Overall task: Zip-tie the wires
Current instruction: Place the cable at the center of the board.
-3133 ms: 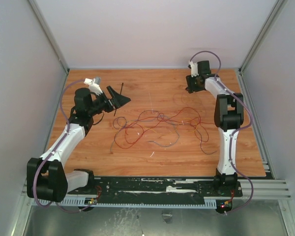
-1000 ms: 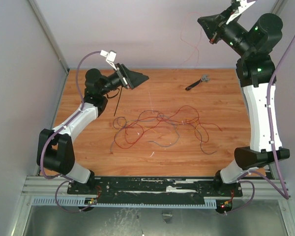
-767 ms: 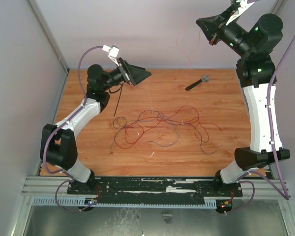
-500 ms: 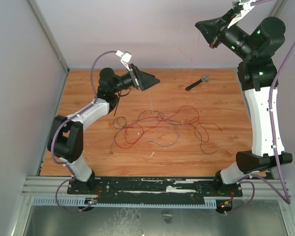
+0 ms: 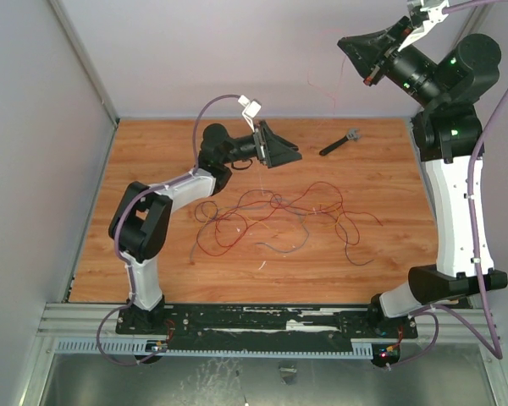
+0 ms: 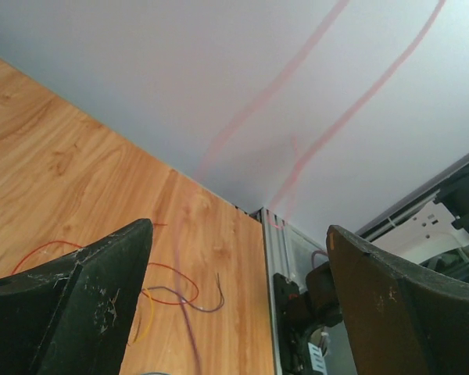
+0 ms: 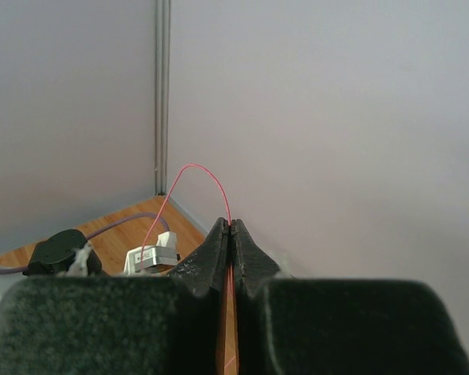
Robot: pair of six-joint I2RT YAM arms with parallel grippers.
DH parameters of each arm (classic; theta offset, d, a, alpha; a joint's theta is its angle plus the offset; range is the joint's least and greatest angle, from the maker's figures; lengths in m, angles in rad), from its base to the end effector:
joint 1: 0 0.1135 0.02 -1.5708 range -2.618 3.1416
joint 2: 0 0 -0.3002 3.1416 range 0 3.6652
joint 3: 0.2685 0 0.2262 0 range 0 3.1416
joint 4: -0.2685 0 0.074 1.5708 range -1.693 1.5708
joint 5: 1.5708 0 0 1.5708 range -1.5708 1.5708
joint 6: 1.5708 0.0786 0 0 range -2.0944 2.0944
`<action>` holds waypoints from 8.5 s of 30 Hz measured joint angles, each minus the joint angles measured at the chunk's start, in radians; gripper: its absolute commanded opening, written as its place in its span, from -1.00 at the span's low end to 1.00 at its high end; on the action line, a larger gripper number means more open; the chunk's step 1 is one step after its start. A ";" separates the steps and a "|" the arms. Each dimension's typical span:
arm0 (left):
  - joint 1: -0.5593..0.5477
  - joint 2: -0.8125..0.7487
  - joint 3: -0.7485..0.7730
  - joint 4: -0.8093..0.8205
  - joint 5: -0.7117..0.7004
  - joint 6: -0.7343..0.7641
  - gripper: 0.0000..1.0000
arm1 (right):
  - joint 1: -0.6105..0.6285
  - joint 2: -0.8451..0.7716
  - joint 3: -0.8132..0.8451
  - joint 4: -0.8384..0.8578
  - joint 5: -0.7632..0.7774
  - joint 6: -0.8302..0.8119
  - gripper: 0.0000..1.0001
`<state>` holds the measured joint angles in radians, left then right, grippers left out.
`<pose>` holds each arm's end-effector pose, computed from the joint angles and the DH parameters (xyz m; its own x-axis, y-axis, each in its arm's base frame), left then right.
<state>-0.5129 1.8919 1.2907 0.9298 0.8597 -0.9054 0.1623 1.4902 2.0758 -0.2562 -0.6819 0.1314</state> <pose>0.3604 -0.2713 0.3649 -0.5699 -0.2683 -0.7767 0.8047 0.0093 -0.5936 0.2606 0.0929 0.6270 0.2229 0.1396 -0.9648 -0.7497 0.6572 -0.0781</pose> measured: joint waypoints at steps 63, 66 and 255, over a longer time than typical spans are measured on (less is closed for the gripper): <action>-0.023 -0.394 0.292 -0.915 -0.376 0.625 -1.00 | -0.012 -0.182 -0.626 -0.046 0.319 -0.088 -0.95; -0.025 -0.397 0.341 -0.921 -0.376 0.609 -1.00 | -0.012 -0.163 -0.650 -0.064 0.332 -0.089 -0.95; 0.415 -1.006 -1.107 -0.725 -0.743 0.123 -1.00 | -0.333 -0.189 -1.450 0.158 0.742 0.087 -0.89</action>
<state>-0.0982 0.8864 0.1841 0.2050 0.1165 -0.7822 -0.1711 1.3014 0.6262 -0.0986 0.0597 0.2188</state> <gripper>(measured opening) 0.017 0.028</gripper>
